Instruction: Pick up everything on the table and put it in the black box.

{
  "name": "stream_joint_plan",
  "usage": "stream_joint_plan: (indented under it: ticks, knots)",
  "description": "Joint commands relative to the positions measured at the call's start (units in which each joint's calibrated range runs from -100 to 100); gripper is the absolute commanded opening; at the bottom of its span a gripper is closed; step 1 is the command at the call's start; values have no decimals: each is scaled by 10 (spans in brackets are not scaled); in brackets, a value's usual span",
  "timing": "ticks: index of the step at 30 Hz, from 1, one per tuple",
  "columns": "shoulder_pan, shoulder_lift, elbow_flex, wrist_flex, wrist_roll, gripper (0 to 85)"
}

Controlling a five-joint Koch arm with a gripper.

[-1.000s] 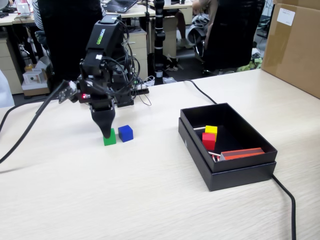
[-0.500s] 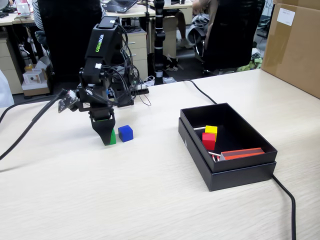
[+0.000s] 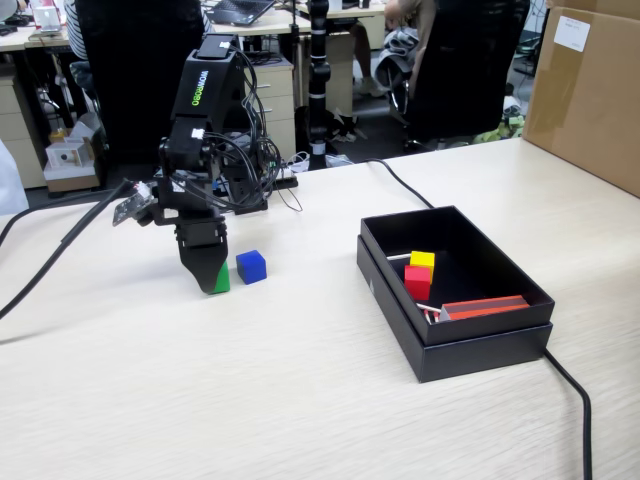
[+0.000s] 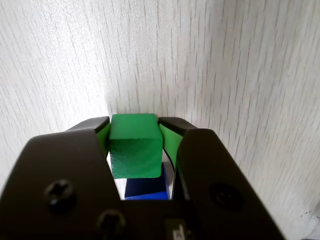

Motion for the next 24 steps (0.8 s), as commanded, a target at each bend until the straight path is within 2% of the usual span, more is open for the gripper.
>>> stream_joint_plan:
  ticks: [1,6,8,9,12,13,16,20,24]
  knots:
    - [1,-54,75,-7,1,68]
    - [46,-106,214,-52,21,68]
    - [95,-108,324,-89,45,68]
    - [99,-108,330,-90,47,68]
    - [152,-94,422,-107,67,68]
    - [188,-57,474,-115,79,68]
    - [232,8,521,-117,95,69]
    - [266,114,549,-117,109,70]
    - [275,204,573,-117,122,70]
